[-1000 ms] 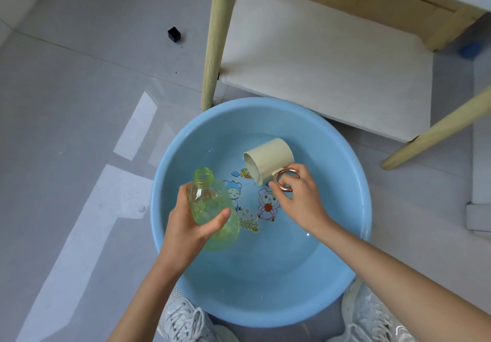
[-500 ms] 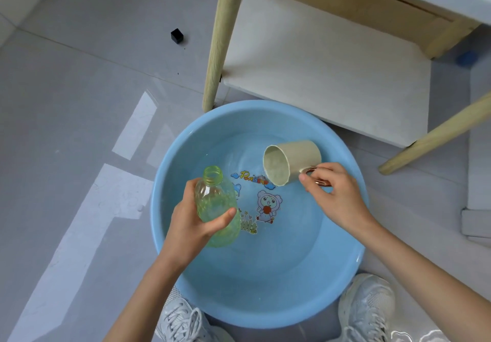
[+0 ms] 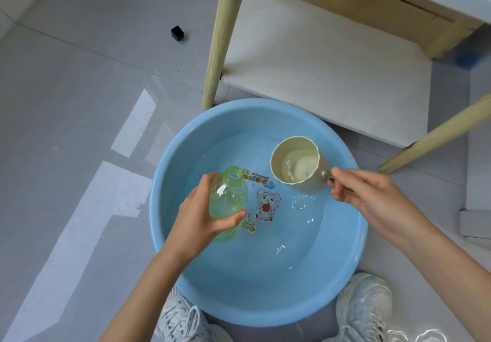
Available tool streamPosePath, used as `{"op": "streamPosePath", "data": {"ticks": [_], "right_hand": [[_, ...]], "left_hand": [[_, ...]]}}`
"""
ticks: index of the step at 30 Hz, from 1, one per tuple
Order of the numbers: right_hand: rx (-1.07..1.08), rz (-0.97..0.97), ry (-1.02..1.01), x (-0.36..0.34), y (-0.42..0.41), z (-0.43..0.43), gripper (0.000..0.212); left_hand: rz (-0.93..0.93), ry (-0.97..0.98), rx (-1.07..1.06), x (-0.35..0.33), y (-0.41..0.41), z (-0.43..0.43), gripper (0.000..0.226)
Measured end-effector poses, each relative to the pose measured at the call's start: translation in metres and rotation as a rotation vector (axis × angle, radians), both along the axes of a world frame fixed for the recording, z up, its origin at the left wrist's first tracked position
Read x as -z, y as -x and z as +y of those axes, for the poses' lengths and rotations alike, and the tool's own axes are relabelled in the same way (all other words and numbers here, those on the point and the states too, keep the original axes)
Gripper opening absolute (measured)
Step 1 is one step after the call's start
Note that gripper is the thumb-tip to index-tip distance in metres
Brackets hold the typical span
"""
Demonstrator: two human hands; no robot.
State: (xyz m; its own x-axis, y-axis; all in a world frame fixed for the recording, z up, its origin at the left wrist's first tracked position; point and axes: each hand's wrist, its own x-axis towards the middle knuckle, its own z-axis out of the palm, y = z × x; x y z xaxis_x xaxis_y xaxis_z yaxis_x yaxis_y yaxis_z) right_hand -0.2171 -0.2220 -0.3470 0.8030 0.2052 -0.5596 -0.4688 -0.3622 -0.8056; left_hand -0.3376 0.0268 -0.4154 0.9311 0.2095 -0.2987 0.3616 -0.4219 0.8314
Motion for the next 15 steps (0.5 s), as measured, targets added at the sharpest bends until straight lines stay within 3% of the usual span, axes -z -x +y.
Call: {"op": "streamPosePath", "data": {"ticks": [6, 9, 15], "right_hand": [[0.073, 0.079, -0.135, -0.02, 0.005, 0.004, 0.038], [-0.14, -0.152, 0.094, -0.029, 0.012, 0.005, 0.065], [-0.209, -0.409, 0.154, -0.043, 0.018, 0.014, 0.037]], "left_hand": [[0.004, -0.003, 0.028, 0.0, -0.003, -0.002, 0.065], [0.01, -0.038, 0.062, -0.002, -0.005, -0.004, 0.069], [-0.015, -0.102, 0.114, -0.003, -0.007, -0.005, 0.076]]}}
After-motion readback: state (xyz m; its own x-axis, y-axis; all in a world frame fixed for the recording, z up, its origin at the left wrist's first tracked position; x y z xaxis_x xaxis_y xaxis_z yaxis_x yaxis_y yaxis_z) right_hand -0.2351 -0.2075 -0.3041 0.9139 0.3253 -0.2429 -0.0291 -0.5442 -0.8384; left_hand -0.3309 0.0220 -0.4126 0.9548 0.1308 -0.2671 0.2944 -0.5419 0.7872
